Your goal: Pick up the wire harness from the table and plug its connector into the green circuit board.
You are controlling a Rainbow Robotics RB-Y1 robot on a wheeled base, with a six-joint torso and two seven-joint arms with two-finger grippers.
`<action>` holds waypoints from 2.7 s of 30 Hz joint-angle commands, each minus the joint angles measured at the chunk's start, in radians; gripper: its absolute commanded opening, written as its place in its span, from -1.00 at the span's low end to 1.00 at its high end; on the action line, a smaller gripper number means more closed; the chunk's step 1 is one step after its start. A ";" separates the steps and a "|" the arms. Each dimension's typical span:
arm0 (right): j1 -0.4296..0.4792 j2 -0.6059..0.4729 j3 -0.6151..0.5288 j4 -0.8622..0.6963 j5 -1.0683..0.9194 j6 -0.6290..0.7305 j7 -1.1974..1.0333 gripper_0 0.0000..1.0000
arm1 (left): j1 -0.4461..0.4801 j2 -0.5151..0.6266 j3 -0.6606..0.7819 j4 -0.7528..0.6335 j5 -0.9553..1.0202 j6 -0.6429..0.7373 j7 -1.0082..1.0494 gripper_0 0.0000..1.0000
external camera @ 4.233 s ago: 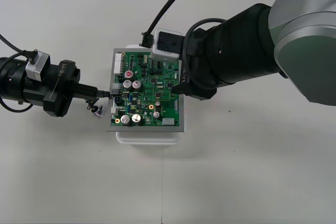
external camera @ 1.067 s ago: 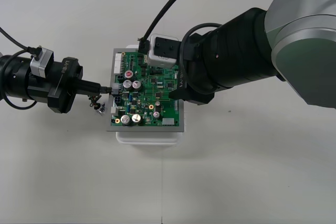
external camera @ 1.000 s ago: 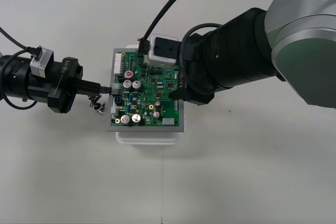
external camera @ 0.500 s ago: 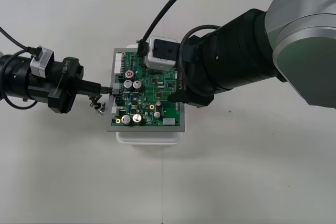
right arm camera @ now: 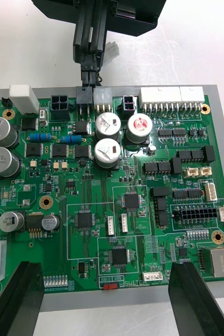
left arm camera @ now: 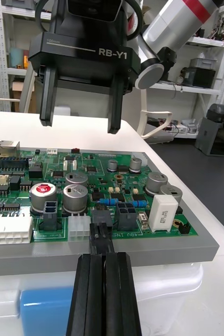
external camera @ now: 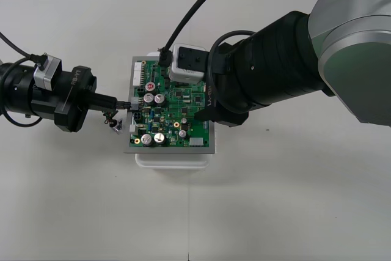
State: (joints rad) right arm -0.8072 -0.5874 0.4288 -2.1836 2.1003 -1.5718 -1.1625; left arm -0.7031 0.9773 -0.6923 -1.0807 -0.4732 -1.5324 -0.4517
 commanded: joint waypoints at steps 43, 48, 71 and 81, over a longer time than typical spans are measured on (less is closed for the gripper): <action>0.003 -0.003 -0.007 -0.025 0.017 0.001 0.024 0.38 | -0.016 0.073 -0.007 0.013 0.019 -0.038 -0.028 -1.00; 0.003 -0.003 -0.007 -0.025 0.017 0.001 0.024 0.38 | -0.015 0.073 -0.007 0.013 0.019 -0.038 -0.038 -1.00; 0.002 -0.003 -0.016 -0.030 0.024 0.001 0.024 0.38 | -0.006 0.060 -0.007 0.002 0.016 -0.038 -0.054 -1.00; 0.002 0.001 -0.016 -0.030 0.029 0.001 0.024 0.38 | -0.007 0.052 -0.006 -0.002 0.016 -0.038 -0.056 -1.00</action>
State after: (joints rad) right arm -0.8064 -0.5874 0.4286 -2.1840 2.1207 -1.5718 -1.1624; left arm -0.7029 1.0021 -0.6923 -1.0681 -0.4639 -1.5324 -0.4520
